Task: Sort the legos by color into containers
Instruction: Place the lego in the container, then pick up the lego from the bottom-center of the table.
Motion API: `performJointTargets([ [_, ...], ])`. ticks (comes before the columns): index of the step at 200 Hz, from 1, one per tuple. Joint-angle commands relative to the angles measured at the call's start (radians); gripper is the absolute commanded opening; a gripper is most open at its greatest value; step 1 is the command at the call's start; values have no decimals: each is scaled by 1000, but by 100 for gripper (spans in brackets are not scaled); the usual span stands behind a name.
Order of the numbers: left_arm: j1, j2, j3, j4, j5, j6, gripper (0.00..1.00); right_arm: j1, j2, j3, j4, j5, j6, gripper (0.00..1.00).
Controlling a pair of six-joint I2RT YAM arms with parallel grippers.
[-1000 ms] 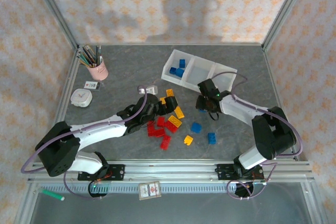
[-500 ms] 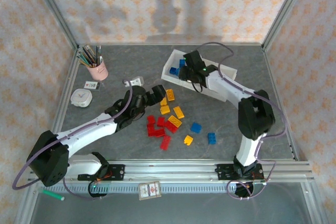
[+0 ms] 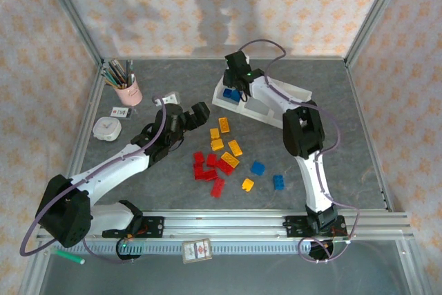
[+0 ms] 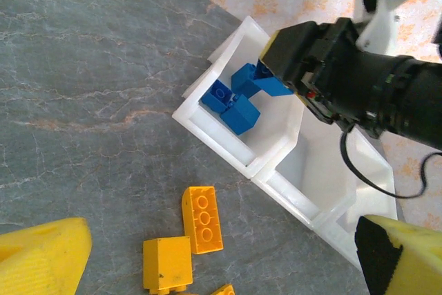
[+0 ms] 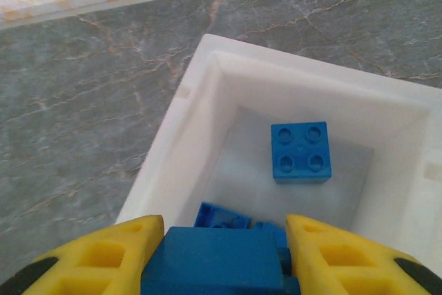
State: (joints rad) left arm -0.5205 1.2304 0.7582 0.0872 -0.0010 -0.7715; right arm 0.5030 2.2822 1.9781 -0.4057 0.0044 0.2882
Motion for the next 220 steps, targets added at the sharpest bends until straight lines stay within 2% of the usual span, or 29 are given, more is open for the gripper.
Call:
performJointTargets([
  [1, 17, 1, 28, -28, 13, 28, 99, -9, 43, 70, -29, 57, -39, 42],
  [22, 21, 4, 26, -24, 16, 28, 99, -9, 61, 103, -44, 58, -56, 52],
  [46, 24, 5, 28, -22, 19, 26, 99, -8, 36, 101, -38, 50, -59, 59],
  [95, 26, -5, 33, -27, 27, 26, 99, -5, -76, 54, -23, 9, -64, 61],
  [169, 25, -41, 3, -46, 88, 25, 99, 39, -364, -318, 49, -53, -7, 62],
  [220, -2, -93, -72, -39, 118, -9, 99, 72, -557, -616, 51, -34, 66, 64],
])
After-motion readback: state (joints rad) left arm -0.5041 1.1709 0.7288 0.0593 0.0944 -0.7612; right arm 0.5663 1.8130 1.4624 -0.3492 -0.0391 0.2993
